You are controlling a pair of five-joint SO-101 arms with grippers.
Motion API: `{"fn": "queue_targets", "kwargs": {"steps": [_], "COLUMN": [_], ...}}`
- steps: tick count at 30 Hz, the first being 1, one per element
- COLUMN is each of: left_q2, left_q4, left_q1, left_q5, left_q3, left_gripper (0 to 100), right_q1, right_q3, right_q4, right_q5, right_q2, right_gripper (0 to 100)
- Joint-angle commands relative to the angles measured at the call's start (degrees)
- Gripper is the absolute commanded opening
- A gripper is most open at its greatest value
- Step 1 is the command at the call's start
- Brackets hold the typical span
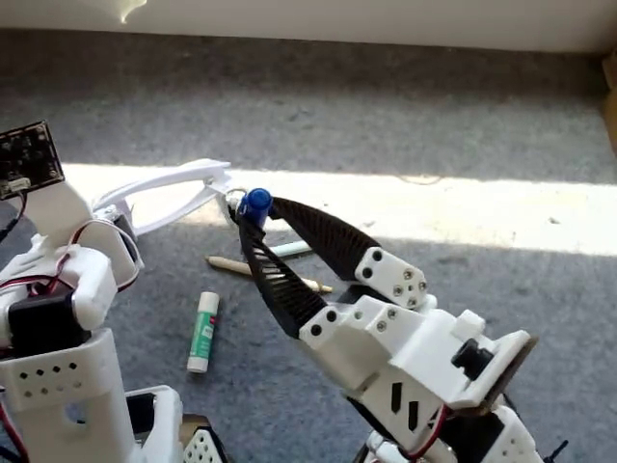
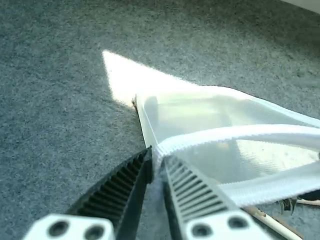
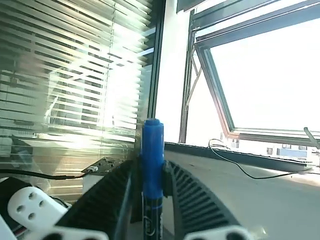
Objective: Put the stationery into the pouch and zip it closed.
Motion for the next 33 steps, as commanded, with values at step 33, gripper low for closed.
{"fn": "queue_targets", "kwargs": {"steps": [33], "left_q2": [-1.2], "left_q4": [-0.8], "left_q1": [1.4], "left_q5": [0.4], "left_q3": [-0.5], "left_gripper": [1], "right_q1": [1.1], "right_q3": [9.6], "right_q4": [-63.2], "right_q5": [-0.4], "right_q2": [43.6], "right_gripper": [0.5]}}
